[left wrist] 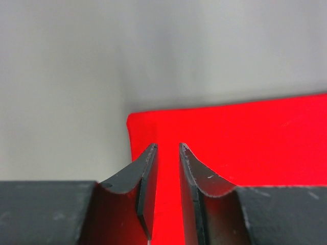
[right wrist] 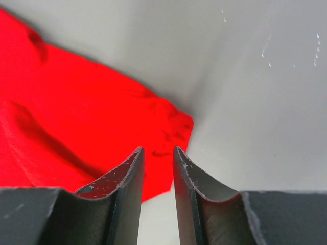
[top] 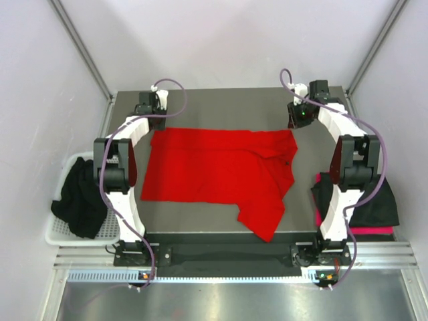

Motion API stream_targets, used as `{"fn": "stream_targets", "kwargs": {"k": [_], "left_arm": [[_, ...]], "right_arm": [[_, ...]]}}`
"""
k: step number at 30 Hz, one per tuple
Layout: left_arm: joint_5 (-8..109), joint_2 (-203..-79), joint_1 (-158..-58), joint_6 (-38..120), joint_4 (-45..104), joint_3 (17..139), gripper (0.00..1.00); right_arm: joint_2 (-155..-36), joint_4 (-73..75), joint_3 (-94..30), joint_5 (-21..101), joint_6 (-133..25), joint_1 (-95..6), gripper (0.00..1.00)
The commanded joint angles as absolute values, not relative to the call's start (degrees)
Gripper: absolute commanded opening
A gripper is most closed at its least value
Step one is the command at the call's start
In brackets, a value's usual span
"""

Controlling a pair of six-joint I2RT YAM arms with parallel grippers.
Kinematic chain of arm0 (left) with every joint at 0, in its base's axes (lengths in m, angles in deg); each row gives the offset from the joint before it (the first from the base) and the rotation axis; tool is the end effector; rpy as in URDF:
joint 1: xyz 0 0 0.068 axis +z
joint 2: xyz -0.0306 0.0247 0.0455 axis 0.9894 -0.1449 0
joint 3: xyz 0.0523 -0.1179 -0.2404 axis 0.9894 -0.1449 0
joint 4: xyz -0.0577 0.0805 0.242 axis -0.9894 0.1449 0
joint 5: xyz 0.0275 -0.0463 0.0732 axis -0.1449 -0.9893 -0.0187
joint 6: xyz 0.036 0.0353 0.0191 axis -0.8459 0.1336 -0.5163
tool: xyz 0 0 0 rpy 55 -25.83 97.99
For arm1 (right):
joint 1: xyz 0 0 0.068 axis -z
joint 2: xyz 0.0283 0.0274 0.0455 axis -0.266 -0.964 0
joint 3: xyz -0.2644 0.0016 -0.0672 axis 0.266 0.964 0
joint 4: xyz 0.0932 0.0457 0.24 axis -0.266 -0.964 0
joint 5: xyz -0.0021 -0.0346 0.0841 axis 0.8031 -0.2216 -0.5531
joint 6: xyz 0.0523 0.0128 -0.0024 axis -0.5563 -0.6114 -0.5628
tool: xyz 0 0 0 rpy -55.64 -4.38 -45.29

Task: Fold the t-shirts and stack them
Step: Fold the tshirt

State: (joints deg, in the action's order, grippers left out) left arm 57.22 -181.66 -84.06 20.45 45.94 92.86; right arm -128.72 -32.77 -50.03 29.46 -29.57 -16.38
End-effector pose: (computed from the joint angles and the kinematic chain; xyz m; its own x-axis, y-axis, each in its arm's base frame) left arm 0.4582 -0.0204 0.2088 -0.6719 0.1825 -0.7178 0.1688 0.9814 0.0915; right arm 0.4394 0.0185 0.2373 -0.7216 -0.3016 -0.6231 -0.4337 0.8985 0.0673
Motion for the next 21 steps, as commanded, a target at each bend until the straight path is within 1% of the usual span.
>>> {"fn": "stream_targets", "kwargs": {"k": [1, 7, 15, 21], "left_arm": [[57.06, -179.23, -84.13, 20.90, 45.13, 91.72, 0.29], [58.29, -179.50, -84.13, 20.28, 44.34, 91.20, 0.29], [58.38, -179.94, -84.13, 20.37, 44.16, 91.11, 0.29], [58.38, -180.02, -84.13, 20.11, 44.08, 90.93, 0.29]], "right_arm": [[-131.64, -35.47, -55.49, 25.62, -31.13, -16.13, 0.30], [-134.54, -36.61, -58.48, 26.85, -31.31, -16.13, 0.30], [-135.51, -37.05, -58.49, 27.91, -31.31, -16.13, 0.31], [-138.58, -37.66, -59.71, 28.96, -31.66, -16.04, 0.31]]}}
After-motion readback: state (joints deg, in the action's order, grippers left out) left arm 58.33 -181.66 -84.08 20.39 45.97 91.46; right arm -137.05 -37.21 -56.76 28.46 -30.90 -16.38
